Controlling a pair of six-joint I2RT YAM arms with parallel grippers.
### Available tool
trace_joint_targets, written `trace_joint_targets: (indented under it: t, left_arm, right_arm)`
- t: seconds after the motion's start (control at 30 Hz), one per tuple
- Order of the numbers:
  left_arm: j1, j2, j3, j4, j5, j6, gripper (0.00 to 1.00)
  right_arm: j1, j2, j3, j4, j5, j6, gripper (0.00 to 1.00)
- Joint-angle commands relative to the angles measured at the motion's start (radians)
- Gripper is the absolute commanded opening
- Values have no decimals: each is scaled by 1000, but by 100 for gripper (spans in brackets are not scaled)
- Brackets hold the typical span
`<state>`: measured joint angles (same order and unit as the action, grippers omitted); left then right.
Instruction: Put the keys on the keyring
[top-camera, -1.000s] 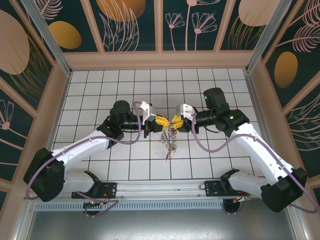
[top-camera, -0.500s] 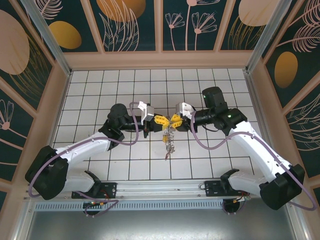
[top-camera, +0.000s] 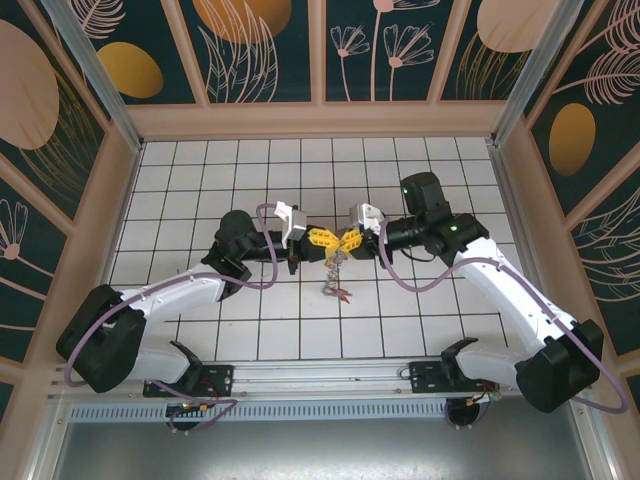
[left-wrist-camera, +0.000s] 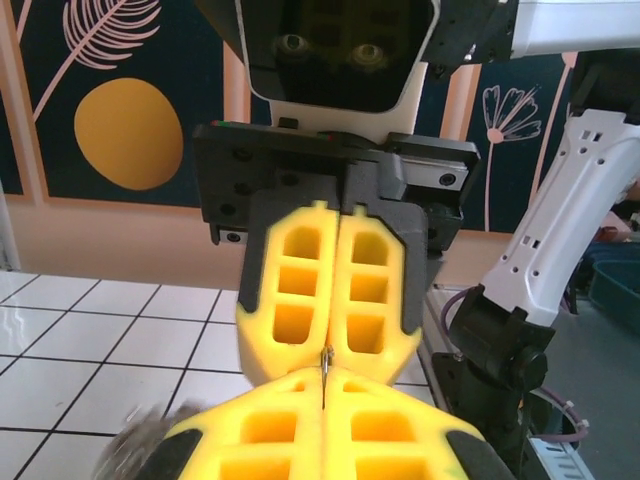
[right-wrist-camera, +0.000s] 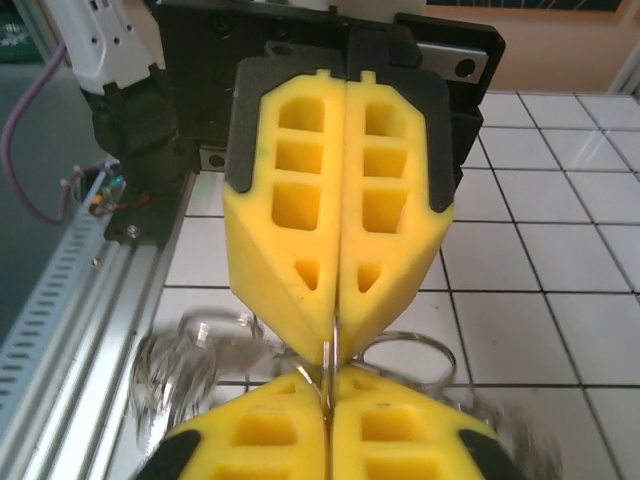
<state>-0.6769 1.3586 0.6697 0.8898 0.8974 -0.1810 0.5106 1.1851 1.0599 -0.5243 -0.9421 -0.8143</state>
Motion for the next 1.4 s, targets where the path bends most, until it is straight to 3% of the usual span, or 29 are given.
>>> trace_joint_targets:
  t: [0.0, 0.2, 0.43, 0.63, 0.83, 0.9, 1.13, 1.37]
  left_arm:
    - [-3, -16, 54, -130, -27, 101, 1]
    - [1, -51, 179, -668, -47, 425, 16]
    - [11, -42, 263, -942, -104, 558, 11]
    - [10, -23, 276, -934, -109, 537, 11]
    - [12, -58, 279, -889, -54, 527, 22]
    - [17, -78, 293, -908, -48, 532, 30]
    - [37, -71, 362, -981, 39, 500, 43]
    - [37, -18, 387, -1003, -9, 487, 43]
  right_arm:
    - [-3, 6, 12, 2, 6, -7, 0]
    - [-10, 0, 40, -81, 60, -49, 0]
    - [-11, 4, 69, -112, 64, -71, 0]
    - [-2, 5, 76, -109, 39, -71, 0]
    - [6, 4, 72, -123, 57, -79, 0]
    - [8, 5, 74, -133, 69, -87, 0]
    - [31, 18, 79, -148, 102, -108, 0]
    - [63, 34, 88, -145, 146, -115, 0]
